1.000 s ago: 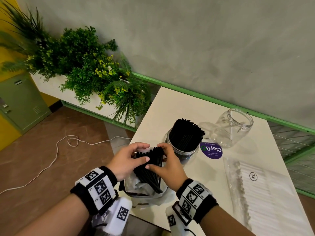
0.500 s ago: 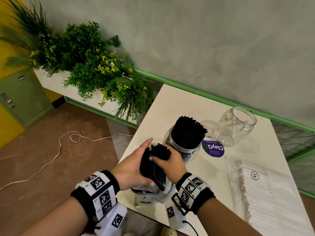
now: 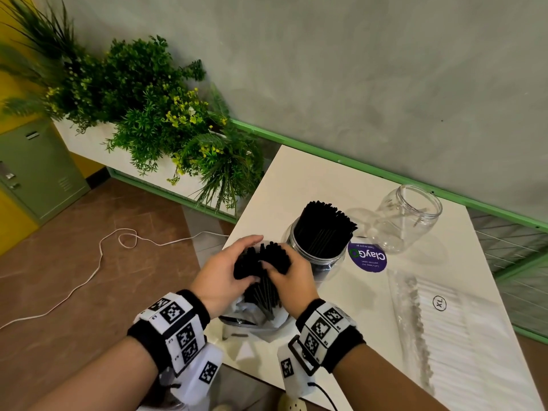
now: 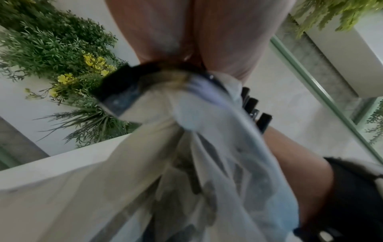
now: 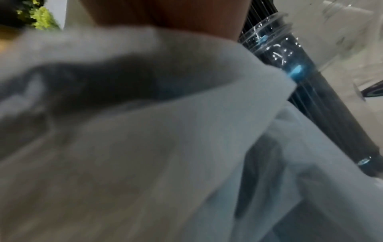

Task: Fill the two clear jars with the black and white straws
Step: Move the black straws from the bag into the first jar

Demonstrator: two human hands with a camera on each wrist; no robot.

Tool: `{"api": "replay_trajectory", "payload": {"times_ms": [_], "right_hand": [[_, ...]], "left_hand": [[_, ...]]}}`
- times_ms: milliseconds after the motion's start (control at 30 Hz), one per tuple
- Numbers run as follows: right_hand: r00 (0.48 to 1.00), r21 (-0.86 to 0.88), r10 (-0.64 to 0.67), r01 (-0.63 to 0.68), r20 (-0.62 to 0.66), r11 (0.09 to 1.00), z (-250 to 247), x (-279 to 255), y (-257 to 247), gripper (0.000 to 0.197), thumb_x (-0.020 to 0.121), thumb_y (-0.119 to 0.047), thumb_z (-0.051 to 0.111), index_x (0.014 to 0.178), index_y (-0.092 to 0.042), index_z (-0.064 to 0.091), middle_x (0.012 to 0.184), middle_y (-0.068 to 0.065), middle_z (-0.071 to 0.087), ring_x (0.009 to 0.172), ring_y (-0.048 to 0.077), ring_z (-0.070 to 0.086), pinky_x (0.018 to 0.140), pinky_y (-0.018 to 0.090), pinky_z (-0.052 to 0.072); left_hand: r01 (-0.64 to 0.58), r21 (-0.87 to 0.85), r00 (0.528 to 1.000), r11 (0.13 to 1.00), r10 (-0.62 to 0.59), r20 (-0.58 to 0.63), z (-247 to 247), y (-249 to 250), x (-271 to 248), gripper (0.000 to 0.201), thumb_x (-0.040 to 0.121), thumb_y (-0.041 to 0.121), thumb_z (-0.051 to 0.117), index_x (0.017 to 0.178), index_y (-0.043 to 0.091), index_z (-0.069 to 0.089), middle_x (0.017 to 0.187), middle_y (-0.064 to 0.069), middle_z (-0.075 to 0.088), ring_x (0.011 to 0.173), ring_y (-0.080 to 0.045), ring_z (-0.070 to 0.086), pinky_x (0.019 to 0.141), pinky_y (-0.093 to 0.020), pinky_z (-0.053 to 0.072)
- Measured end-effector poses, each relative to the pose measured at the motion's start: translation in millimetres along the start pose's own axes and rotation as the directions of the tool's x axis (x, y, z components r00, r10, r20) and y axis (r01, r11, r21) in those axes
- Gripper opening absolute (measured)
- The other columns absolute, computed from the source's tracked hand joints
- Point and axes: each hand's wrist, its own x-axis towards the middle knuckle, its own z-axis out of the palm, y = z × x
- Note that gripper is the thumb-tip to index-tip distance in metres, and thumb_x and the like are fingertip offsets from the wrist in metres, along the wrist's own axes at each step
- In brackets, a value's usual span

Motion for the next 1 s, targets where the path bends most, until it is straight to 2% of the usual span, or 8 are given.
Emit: {"api": "replay_trajectory", "payload": {"times_ms": [100, 233, 333, 433, 500, 567, 800, 1000], "right_hand": [[0.998, 0.050, 0.054, -0.054, -0.010, 0.997, -1.4, 0.1, 4.9, 0.012, 0.083, -0.015, 0.072, 0.090, -0.017, 0.063, 0.083, -0.001, 0.069, 0.081, 0.013, 0.064, 0.078, 0.029, 0.052], [0.998, 0.093, 0.069, -0.069, 0.005, 0.993, -5.4, -4.7, 7.5, 0.012, 0.083, -0.013, 0.072, 0.088, -0.010, 0.062, 0.083, 0.007, 0.069, 0.082, 0.021, 0.064, 0.078, 0.030, 0.051], [0.998, 0.108, 0.067, -0.064, -0.019, 0.992, -5.5, -7.0, 9.0, 0.011, 0.083, -0.010, 0.072, 0.086, -0.012, 0.061, 0.082, 0.005, 0.069, 0.078, 0.016, 0.063, 0.076, 0.025, 0.051], [0.996, 0.111, 0.069, -0.062, -0.055, 0.992, -5.8, -10.1, 9.4, 0.012, 0.083, -0.009, 0.071, 0.089, -0.011, 0.061, 0.081, 0.004, 0.067, 0.076, 0.013, 0.063, 0.074, 0.023, 0.050], [0.994, 0.090, 0.072, -0.065, -0.079, 0.994, -5.9, -12.6, 9.3, 0.020, 0.082, -0.007, 0.072, 0.095, -0.016, 0.059, 0.083, -0.004, 0.067, 0.079, 0.005, 0.063, 0.075, 0.016, 0.048], [0.991, 0.097, 0.094, -0.085, -0.097, 0.992, -5.3, -14.7, 11.4, 0.030, 0.081, -0.004, 0.071, 0.100, -0.021, 0.057, 0.089, -0.009, 0.067, 0.085, 0.000, 0.063, 0.079, 0.013, 0.047], [0.996, 0.074, 0.087, -0.088, 0.015, 0.993, -2.9, -15.6, 5.9, 0.022, 0.083, 0.003, 0.063, 0.101, -0.008, 0.067, 0.090, -0.001, 0.071, 0.086, 0.005, 0.065, 0.081, 0.020, 0.051], [0.999, 0.063, 0.043, -0.044, 0.030, 0.997, -9.5, -15.0, -0.6, 0.024, 0.082, 0.003, 0.064, 0.098, -0.016, 0.065, 0.087, -0.007, 0.068, 0.083, 0.000, 0.063, 0.078, 0.016, 0.047]], "left_hand": [[0.012, -0.040, 1.000, 0.999, -0.011, 0.027, -5.2, -1.7, 0.3, 0.064, 0.081, -0.002, 0.064, 0.130, 0.034, 0.046, 0.115, 0.011, 0.062, 0.103, 0.008, 0.057, 0.087, -0.001, 0.037], [0.085, -0.233, 0.996, 0.969, -0.077, 0.045, -4.8, -4.7, -6.9, 0.041, 0.084, 0.028, 0.056, 0.124, 0.039, 0.051, 0.121, 0.010, 0.061, 0.111, 0.008, 0.052, 0.094, -0.009, 0.037], [0.138, -0.310, 0.990, 0.941, -0.119, 0.079, -2.2, -1.4, -11.8, 0.060, 0.075, 0.047, 0.067, 0.131, 0.040, 0.046, 0.123, 0.010, 0.057, 0.111, 0.007, 0.053, 0.094, -0.013, 0.040], [0.120, -0.116, 0.987, 0.986, -0.106, 0.117, 1.0, 1.5, -14.6, 0.095, 0.061, 0.042, 0.085, 0.138, 0.046, 0.030, 0.123, 0.023, 0.047, 0.113, 0.012, 0.047, 0.092, -0.007, 0.035], [0.095, -0.035, 0.991, 0.995, -0.091, 0.101, 4.0, 0.3, -14.6, 0.104, 0.059, 0.037, 0.088, 0.138, 0.051, 0.023, 0.123, 0.026, 0.046, 0.116, 0.010, 0.044, 0.097, -0.011, 0.031], [0.084, -0.020, 0.993, 0.996, -0.082, 0.084, 7.1, -1.6, -13.9, 0.105, 0.060, 0.031, 0.087, 0.139, 0.051, 0.020, 0.122, 0.025, 0.049, 0.114, 0.012, 0.045, 0.093, -0.001, 0.028], [0.050, 0.037, 0.997, 0.998, -0.052, 0.050, 14.2, -1.2, -8.0, 0.085, 0.066, 0.029, 0.085, 0.133, 0.048, 0.036, 0.117, 0.026, 0.052, 0.108, 0.010, 0.048, 0.090, 0.000, 0.030], [-0.059, 0.017, 0.997, 0.998, 0.059, -0.044, 15.0, -5.5, -1.6, 0.036, 0.068, 0.022, 0.081, 0.093, 0.039, 0.060, 0.098, 0.019, 0.062, 0.097, 0.002, 0.057, 0.085, -0.011, 0.041]]}}
